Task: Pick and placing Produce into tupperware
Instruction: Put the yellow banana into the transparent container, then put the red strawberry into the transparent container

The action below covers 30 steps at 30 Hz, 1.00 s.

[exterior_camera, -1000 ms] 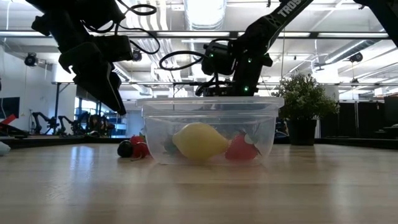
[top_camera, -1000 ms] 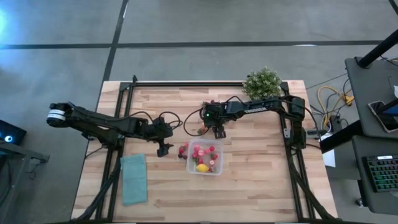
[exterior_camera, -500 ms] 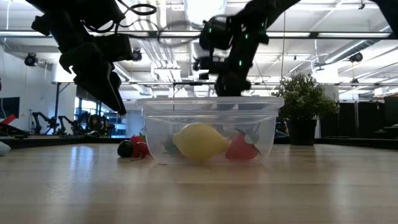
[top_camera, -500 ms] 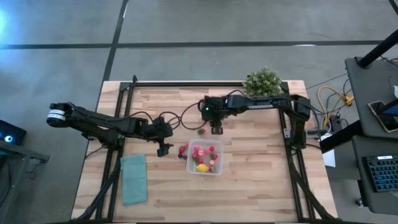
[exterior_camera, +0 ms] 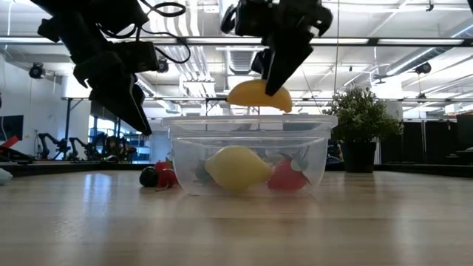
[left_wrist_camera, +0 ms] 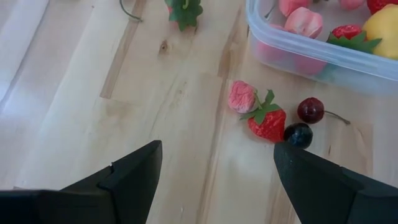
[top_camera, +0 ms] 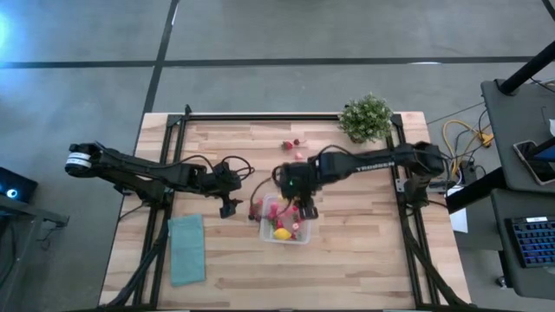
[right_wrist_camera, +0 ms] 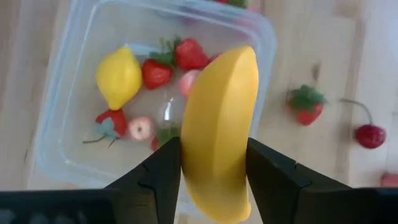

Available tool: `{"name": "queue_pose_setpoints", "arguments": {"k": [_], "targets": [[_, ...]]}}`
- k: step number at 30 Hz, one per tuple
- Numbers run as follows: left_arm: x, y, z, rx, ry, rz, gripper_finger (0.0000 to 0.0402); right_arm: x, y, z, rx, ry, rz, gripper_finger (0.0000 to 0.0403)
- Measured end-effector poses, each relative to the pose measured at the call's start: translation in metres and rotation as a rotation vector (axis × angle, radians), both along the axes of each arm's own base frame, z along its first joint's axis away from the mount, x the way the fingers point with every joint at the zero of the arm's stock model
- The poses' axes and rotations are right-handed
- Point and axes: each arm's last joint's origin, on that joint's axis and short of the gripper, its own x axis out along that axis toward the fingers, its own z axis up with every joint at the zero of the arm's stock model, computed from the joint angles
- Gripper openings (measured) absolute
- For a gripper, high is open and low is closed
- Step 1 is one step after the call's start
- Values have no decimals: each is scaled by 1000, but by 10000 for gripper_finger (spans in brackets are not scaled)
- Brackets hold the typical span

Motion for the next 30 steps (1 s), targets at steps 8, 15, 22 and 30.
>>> {"name": "queue_pose_setpoints", "arguments": {"k": [8, 15, 22, 30], "targets": [[3, 0, 3, 22, -38, -29, 294, -2, 17, -4, 58, 45, -9, 167], [4, 0, 3, 41, -39, -57, 294, 2, 35, -12, 59, 51, 25, 187], [4, 0, 3, 44, -39, -62, 294, 2, 31, -9, -30, 34, -44, 214], [4, -2, 3, -30, -46, -57, 294, 1, -11, 15, -137, 54, -245, 237]]}}
